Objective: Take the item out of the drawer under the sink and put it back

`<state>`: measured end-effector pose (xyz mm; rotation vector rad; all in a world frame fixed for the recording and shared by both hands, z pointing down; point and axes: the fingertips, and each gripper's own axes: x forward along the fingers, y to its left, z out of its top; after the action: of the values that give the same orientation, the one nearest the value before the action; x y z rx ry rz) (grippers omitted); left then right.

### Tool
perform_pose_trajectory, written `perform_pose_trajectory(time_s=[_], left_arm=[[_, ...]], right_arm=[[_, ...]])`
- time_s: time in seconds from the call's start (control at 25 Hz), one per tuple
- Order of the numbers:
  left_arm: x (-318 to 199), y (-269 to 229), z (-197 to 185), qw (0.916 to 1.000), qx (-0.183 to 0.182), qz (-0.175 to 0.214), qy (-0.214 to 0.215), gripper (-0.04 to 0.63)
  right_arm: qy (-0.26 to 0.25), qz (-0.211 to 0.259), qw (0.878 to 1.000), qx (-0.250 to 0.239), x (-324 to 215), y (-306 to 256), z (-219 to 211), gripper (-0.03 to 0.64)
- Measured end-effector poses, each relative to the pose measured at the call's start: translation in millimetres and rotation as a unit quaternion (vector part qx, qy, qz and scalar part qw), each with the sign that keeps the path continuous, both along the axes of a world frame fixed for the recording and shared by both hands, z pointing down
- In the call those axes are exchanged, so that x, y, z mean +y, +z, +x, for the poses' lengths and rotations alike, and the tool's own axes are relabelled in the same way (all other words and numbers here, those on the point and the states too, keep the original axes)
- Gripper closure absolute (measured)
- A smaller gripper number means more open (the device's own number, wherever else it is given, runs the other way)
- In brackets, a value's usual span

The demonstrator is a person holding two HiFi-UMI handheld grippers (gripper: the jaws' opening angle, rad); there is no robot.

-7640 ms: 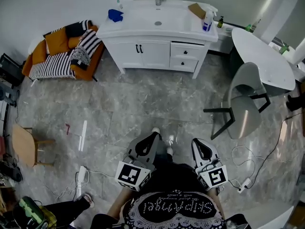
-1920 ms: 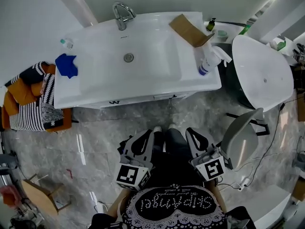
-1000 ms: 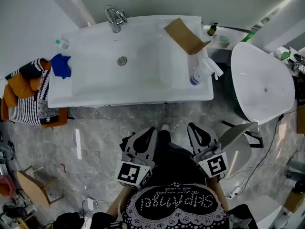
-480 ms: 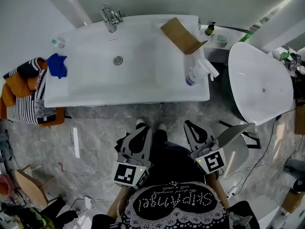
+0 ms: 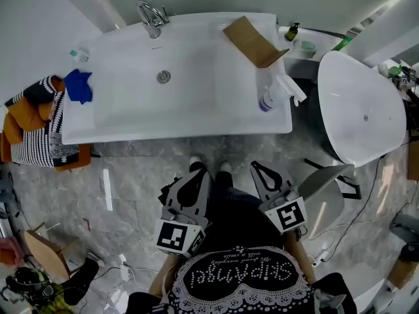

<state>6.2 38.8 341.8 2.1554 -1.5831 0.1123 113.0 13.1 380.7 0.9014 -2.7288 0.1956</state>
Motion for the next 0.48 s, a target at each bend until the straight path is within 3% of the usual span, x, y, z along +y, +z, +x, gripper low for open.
perform_pose_trajectory(time_s=[0.32,0.48], left_arm=[[11,9,-1,0.9996,-0.013,-0.017,0.019,0.591],[6,4,-7,0.9999,-0.013,-0.001,0.011,0.591]], right_arm=[[0.013,-0.010,1.000,0.008,1,5,3,0.595],[0.012,-0.014,1.000,0.014,2,8,3,0.595]])
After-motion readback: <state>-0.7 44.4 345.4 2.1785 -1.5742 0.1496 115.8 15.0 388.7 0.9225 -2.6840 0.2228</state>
